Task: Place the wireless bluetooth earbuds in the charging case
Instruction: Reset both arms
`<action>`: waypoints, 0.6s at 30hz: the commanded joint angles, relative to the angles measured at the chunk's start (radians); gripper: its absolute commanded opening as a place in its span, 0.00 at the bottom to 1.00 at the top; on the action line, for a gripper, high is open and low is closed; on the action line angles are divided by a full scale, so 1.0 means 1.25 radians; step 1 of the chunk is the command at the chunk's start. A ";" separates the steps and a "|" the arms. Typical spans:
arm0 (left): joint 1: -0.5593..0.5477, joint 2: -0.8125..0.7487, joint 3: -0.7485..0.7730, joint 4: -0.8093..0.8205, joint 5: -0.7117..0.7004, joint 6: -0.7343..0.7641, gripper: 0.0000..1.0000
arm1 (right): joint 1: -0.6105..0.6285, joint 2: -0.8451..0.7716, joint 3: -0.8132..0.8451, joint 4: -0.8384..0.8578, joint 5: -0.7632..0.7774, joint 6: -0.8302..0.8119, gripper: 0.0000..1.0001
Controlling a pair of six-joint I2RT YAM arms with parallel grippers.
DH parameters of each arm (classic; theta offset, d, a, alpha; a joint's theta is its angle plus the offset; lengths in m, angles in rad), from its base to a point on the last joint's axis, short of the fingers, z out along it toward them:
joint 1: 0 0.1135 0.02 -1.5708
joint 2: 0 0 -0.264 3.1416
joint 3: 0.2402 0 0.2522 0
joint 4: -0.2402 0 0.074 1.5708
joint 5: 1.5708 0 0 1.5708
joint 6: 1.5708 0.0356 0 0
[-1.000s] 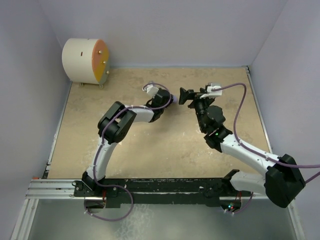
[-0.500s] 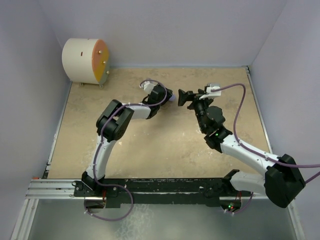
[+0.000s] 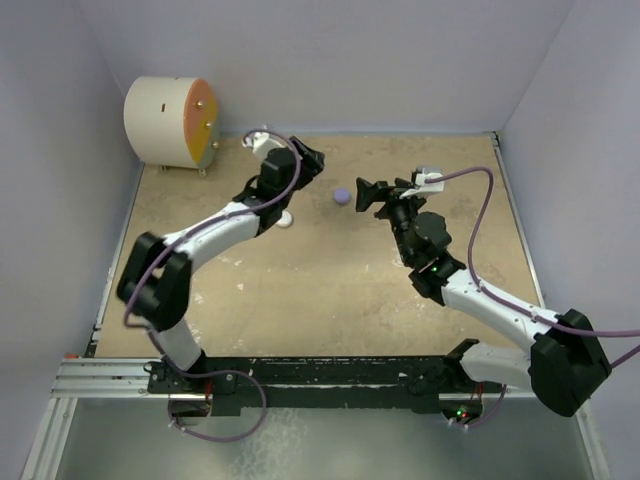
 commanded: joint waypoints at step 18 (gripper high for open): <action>0.004 -0.902 -0.445 -0.342 -0.340 0.120 0.68 | -0.007 -0.109 -0.032 -0.029 0.097 0.124 1.00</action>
